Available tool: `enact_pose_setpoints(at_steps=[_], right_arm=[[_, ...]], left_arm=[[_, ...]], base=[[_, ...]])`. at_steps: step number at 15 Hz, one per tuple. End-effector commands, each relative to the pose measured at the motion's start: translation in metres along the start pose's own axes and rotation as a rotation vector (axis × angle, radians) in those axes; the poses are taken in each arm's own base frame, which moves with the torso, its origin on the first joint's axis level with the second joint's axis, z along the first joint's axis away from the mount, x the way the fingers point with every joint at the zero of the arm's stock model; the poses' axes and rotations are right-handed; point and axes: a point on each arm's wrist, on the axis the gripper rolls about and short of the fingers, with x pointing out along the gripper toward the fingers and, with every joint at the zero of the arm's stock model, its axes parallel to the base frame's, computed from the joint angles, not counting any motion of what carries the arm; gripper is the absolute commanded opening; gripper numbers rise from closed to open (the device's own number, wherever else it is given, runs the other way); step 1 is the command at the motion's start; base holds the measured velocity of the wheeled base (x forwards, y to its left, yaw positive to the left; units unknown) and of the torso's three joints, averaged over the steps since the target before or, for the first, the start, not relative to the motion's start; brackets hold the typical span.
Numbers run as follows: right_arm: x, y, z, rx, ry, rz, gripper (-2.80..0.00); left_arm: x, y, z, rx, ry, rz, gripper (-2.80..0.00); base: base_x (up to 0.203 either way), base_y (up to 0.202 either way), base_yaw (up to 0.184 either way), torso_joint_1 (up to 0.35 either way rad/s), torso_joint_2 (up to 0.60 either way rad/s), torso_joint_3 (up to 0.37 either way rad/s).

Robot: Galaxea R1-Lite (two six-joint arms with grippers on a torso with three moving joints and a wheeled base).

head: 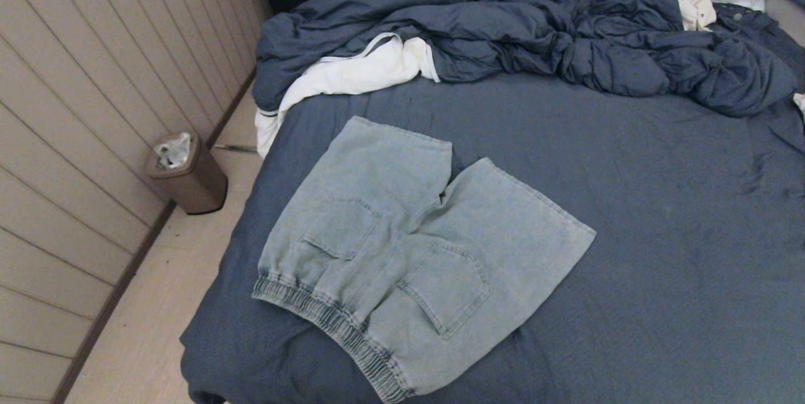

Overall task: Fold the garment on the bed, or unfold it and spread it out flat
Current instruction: Fold the blue shorts

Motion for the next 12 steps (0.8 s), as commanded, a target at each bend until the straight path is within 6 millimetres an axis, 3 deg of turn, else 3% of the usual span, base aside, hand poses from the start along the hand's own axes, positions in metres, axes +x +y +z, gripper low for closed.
enact_pose_setpoints(at_steps=[1,4,7,10,12], right_arm=[[-0.004,0.000,0.015,-0.007,-0.042,0.014,-2.80],[-0.019,-0.001,0.061,-0.010,-0.062,0.033,-2.80],[-0.001,-0.002,0.111,0.021,0.029,0.055,-2.80],[0.038,-0.002,0.159,0.069,0.121,0.079,-2.80],[0.081,0.000,0.176,0.105,0.228,0.096,-2.80]], left_arm=[[-0.005,-0.001,0.016,0.002,-0.043,0.001,-2.80],[-0.015,-0.007,0.073,-0.004,-0.070,-0.010,-2.80],[0.004,-0.013,0.122,-0.023,-0.003,-0.026,-2.80],[0.038,-0.019,0.161,-0.044,0.073,-0.043,-2.80],[0.075,-0.022,0.176,-0.086,0.172,-0.052,-2.80]], base=[[0.000,0.000,0.000,0.000,0.00,0.000],[0.000,0.000,0.000,0.000,0.00,0.000],[0.000,0.000,0.000,0.000,0.00,0.000],[0.000,0.000,0.000,0.000,0.00,0.000],[0.000,0.000,0.000,0.000,0.00,0.000]])
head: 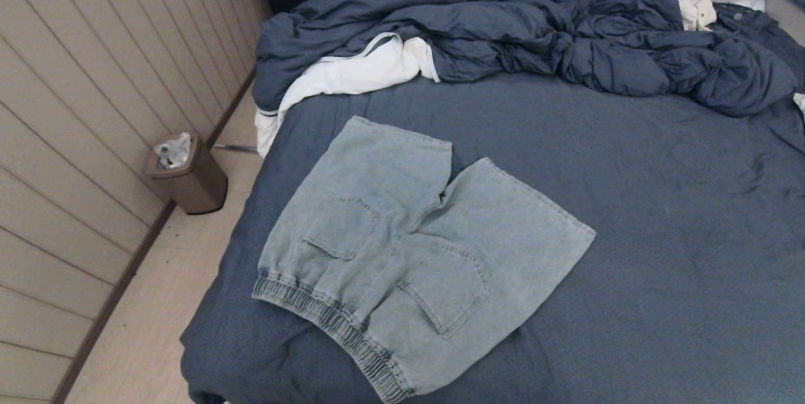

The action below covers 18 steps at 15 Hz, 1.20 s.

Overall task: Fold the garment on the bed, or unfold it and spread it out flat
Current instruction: Fold the blue shorts

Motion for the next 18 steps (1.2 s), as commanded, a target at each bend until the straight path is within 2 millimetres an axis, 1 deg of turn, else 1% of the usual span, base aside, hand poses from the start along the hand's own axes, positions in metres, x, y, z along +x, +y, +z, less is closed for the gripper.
enact_pose_setpoints(at_steps=[1,3,5,6,7,9,10,12,14,15,16,18], right_arm=[[0.075,-0.001,0.019,0.046,0.213,0.005,-2.80],[0.129,-0.002,0.018,0.080,0.324,-0.001,-2.80],[0.177,-0.003,0.005,0.101,0.427,-0.009,-2.80],[0.197,-0.002,-0.004,0.110,0.478,-0.006,-2.80],[0.213,0.002,-0.014,0.113,0.524,0.007,-2.80],[0.238,0.009,-0.034,0.114,0.603,0.035,-2.80],[0.251,0.010,-0.041,0.116,0.615,0.038,-2.80],[0.276,0.009,-0.054,0.119,0.596,0.035,-2.80],[0.292,0.005,-0.066,0.114,0.608,0.024,-2.80],[0.300,0.004,-0.069,0.112,0.610,0.022,-2.80],[0.308,0.001,-0.070,0.115,0.610,0.015,-2.80],[0.323,-0.008,-0.072,0.131,0.608,-0.010,-2.80]], left_arm=[[0.066,0.000,0.014,-0.047,0.196,0.011,-2.80],[0.109,0.001,0.011,-0.083,0.326,-0.016,-2.80],[0.145,-0.003,-0.004,-0.105,0.454,-0.073,-2.80],[0.160,-0.010,-0.014,-0.104,0.516,-0.117,-2.80],[0.170,-0.021,-0.025,-0.092,0.572,-0.177,-2.80],[0.186,-0.047,-0.050,-0.060,0.693,-0.291,-2.80],[0.195,-0.061,-0.066,-0.052,0.757,-0.330,-2.80],[0.210,-0.092,-0.094,-0.045,0.826,-0.388,-2.80],[0.207,-0.125,-0.111,-0.027,0.854,-0.450,-2.80],[0.201,-0.140,-0.118,-0.019,0.876,-0.485,-2.80],[0.191,-0.152,-0.124,0.000,0.900,-0.529,-2.80],[0.166,-0.167,-0.136,0.054,0.949,-0.614,-2.80]], base=[[0.000,0.000,0.000,0.000,0.00,0.000],[0.000,0.000,0.000,0.000,0.00,0.000],[0.000,0.000,0.000,0.000,0.00,0.000],[0.000,0.000,0.000,0.000,0.00,0.000],[0.000,0.000,0.000,0.000,0.00,0.000],[0.000,0.000,0.000,0.000,0.00,0.000],[0.000,0.000,0.000,0.000,0.00,0.000],[0.000,0.000,0.000,0.000,0.00,0.000],[0.000,0.000,0.000,0.000,0.00,0.000],[0.000,0.000,0.000,0.000,0.00,0.000],[0.000,0.000,0.000,0.000,0.00,0.000],[0.000,0.000,0.000,0.000,0.00,0.000]])
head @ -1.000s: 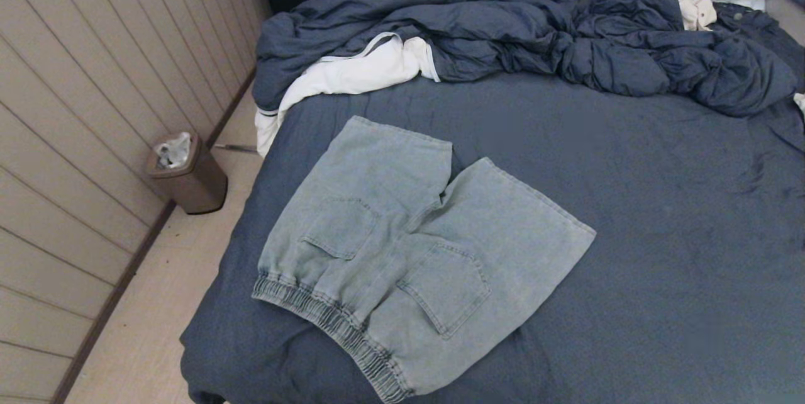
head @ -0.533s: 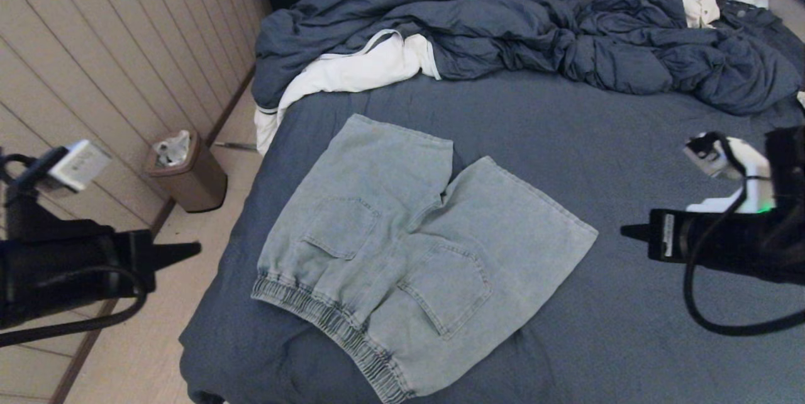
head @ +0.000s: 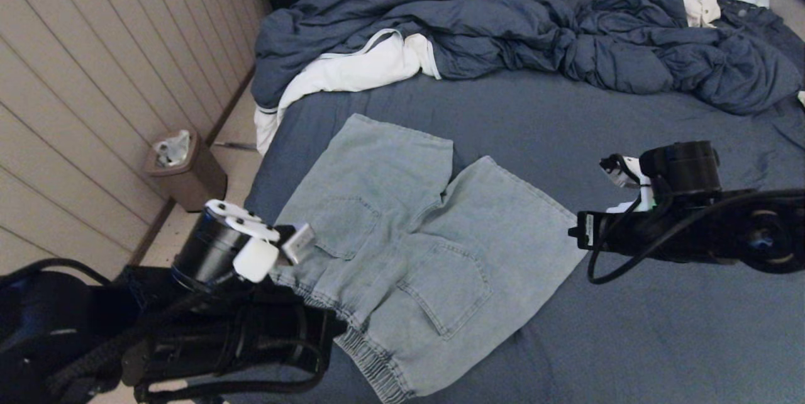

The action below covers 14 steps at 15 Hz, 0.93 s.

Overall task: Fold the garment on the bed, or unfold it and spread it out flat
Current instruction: Fold the blue shorts

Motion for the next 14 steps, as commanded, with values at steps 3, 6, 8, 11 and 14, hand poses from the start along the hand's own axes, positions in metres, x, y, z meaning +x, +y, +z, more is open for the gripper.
enact_pose_setpoints(at_steps=[3,6,8,11,14], right_arm=[[0.033,-0.023,0.000,0.041,0.051,-0.034,-2.80],[0.054,-0.052,0.006,0.088,0.055,-0.092,-2.80],[0.056,-0.066,0.007,0.111,0.053,-0.109,-2.80],[0.049,-0.080,0.009,0.139,0.045,-0.090,-2.80],[0.046,-0.093,0.011,0.161,0.035,-0.092,-2.80]], left_arm=[[0.009,-0.037,-0.042,0.112,0.151,-0.094,-2.80],[0.018,-0.053,-0.056,0.136,0.216,-0.122,-2.80],[0.034,-0.062,-0.065,0.165,0.252,-0.104,-2.80],[0.057,-0.086,-0.088,0.251,0.302,-0.075,-2.80],[0.066,-0.097,-0.101,0.301,0.339,-0.083,-2.80]], base=[[0.000,0.000,0.000,0.000,0.00,0.000],[0.000,0.000,0.000,0.000,0.00,0.000],[0.000,0.000,0.000,0.000,0.00,0.000],[0.000,0.000,0.000,0.000,0.00,0.000],[0.000,0.000,0.000,0.000,0.00,0.000]])
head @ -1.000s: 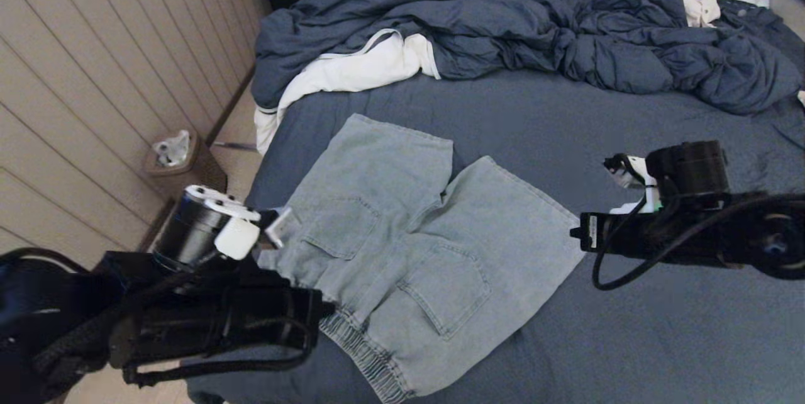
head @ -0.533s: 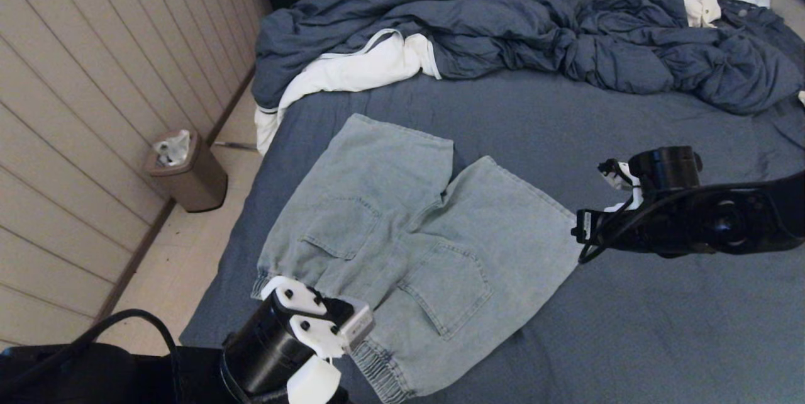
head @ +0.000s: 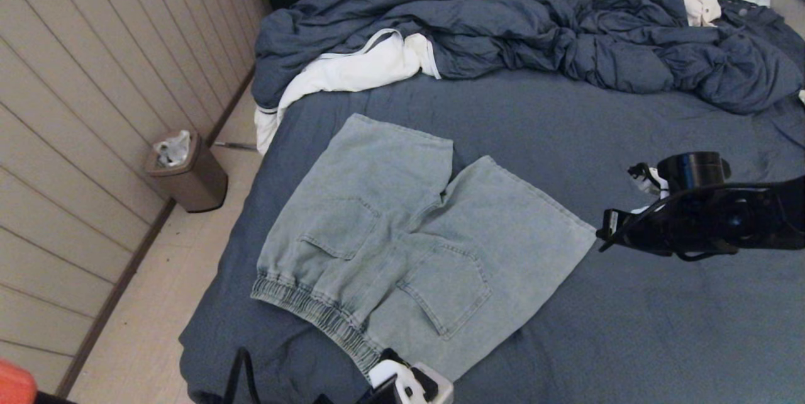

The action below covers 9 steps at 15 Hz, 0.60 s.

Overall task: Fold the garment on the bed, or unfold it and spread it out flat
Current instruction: Fold the blue shorts

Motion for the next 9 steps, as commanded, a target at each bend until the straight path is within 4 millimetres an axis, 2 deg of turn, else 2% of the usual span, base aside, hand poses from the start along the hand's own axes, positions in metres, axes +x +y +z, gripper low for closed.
enact_pose_setpoints(at_steps=[1,3,4,6,9], right_arm=[[-0.001,-0.006,0.001,0.010,-0.004,0.001,-2.80],[-0.001,-0.007,0.001,0.014,-0.001,0.001,-2.80],[-0.001,-0.008,0.000,0.016,0.001,0.006,-2.80],[-0.002,-0.011,0.002,0.026,-0.001,0.032,-2.80],[-0.005,-0.020,0.004,0.044,-0.007,0.046,-2.80]], left_arm=[[0.024,-0.005,-0.008,0.024,0.067,0.021,-2.80],[0.043,-0.007,-0.006,0.027,0.082,0.035,-2.80],[0.051,-0.009,-0.004,0.028,0.065,0.033,0.00],[0.068,-0.008,-0.002,0.033,0.015,0.101,0.00],[0.095,0.007,0.006,0.044,-0.043,0.158,0.00]], base=[[0.000,0.000,0.000,0.000,0.00,0.000],[0.000,0.000,0.000,0.000,0.00,0.000],[0.000,0.000,0.000,0.000,0.00,0.000],[0.000,0.000,0.000,0.000,0.00,0.000],[0.000,0.000,0.000,0.000,0.00,0.000]])
